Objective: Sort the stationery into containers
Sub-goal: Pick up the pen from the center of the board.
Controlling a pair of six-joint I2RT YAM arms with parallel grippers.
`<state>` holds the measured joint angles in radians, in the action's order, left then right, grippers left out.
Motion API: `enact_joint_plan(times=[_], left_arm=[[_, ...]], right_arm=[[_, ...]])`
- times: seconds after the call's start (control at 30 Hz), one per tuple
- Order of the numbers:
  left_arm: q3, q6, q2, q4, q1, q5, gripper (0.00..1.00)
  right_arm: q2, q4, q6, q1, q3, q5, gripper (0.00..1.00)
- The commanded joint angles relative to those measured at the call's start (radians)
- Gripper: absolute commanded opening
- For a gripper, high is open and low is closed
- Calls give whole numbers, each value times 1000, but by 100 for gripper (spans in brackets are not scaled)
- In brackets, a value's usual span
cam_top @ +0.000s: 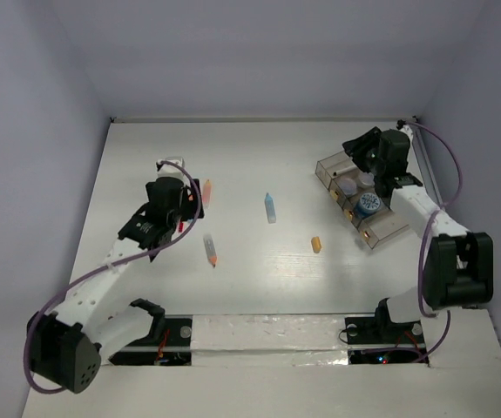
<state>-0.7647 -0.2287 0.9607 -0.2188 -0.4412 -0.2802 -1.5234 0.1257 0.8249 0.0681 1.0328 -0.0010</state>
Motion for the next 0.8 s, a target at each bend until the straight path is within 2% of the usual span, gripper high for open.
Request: enact_joint_plan(times=[0.0,0.07,0.1,0.2,0.3,0.47,0.57,0.77], left_arm=[[-24,-24,71,-27,80,22,71],[-22,-26,108,-28,105,27,65],[-25,-32,119,-31,120,30,54],[-30,-37,170,-33,170,58,37],[-38,-29,252,-30,213,136,30],[-56,-26,386,-39,251,202,30],[-64,-26,438,-42,262,208,33],[-93,-20,522,-45,271,213,33]], right_arm=[[133,32,-110,51,-51,-132,47],[214,11,-145,71,-95,-143,47],[241,3,-151,84,-114,-160,47],[342,-15,-176,93,-178,-192,47],[411,-60,-210,102,-214,-221,47],[474,-104,-282,102,-249,-226,47],[499,-107,-302,102,-275,-238,47],[529,-81,-297,102,-312,-297,47]])
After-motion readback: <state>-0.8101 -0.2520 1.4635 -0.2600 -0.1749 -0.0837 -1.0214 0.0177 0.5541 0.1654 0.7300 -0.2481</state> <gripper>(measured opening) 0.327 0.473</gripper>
